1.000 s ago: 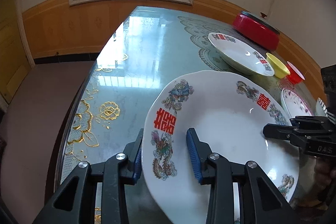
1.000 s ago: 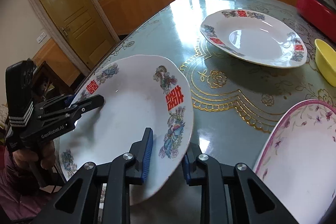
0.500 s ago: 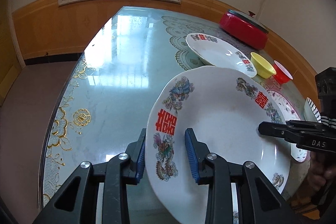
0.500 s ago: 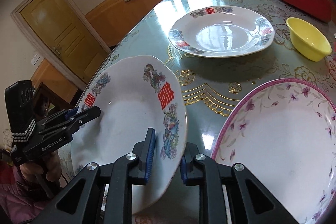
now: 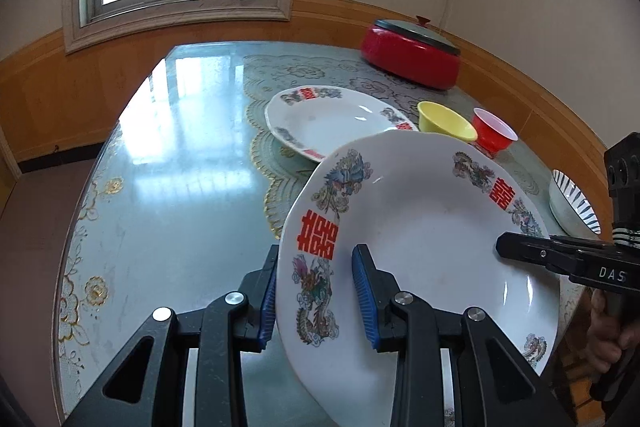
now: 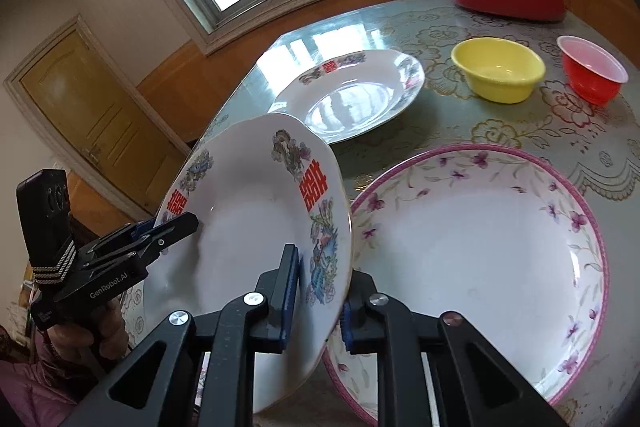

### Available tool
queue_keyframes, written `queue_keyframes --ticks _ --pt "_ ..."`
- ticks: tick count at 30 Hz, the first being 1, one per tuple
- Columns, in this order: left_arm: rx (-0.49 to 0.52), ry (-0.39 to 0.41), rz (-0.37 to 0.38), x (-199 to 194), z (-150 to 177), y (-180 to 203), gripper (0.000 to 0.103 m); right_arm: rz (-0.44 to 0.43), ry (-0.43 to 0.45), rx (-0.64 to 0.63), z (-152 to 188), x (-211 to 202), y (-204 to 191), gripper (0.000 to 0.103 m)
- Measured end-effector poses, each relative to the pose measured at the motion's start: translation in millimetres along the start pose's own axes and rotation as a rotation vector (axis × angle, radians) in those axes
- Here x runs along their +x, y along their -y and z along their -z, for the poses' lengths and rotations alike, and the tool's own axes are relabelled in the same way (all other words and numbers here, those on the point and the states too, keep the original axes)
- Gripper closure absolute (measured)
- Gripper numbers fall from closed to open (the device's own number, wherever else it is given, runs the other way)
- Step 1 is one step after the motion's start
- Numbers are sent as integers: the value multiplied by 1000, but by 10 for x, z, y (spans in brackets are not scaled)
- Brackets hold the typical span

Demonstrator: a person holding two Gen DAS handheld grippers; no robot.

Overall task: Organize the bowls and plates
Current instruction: 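Carry the double-happiness plate and lower it onto the floral plate with both tools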

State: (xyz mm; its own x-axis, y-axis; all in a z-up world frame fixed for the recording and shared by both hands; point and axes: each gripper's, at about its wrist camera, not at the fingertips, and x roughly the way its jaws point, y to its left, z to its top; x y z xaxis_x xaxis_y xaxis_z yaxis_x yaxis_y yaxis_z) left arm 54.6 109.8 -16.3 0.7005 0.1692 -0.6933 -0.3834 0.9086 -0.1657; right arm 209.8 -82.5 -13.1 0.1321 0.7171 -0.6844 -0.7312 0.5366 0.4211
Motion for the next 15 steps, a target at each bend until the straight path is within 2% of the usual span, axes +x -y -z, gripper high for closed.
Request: queue_keyframes --ticks 8,11,13,15 --pt "121 -3 84 233 -220 638 68 92 73 96 82 -444 423 86" --pt "150 -15 118 369 -252 863 68 125 74 122 102 -517 594 86" --pt "165 -30 142 470 -249 999 68 117 71 138 125 -518 684 86" --pt "190 -34 138 572 -228 1130 67 158 58 134 124 -499 761 86"
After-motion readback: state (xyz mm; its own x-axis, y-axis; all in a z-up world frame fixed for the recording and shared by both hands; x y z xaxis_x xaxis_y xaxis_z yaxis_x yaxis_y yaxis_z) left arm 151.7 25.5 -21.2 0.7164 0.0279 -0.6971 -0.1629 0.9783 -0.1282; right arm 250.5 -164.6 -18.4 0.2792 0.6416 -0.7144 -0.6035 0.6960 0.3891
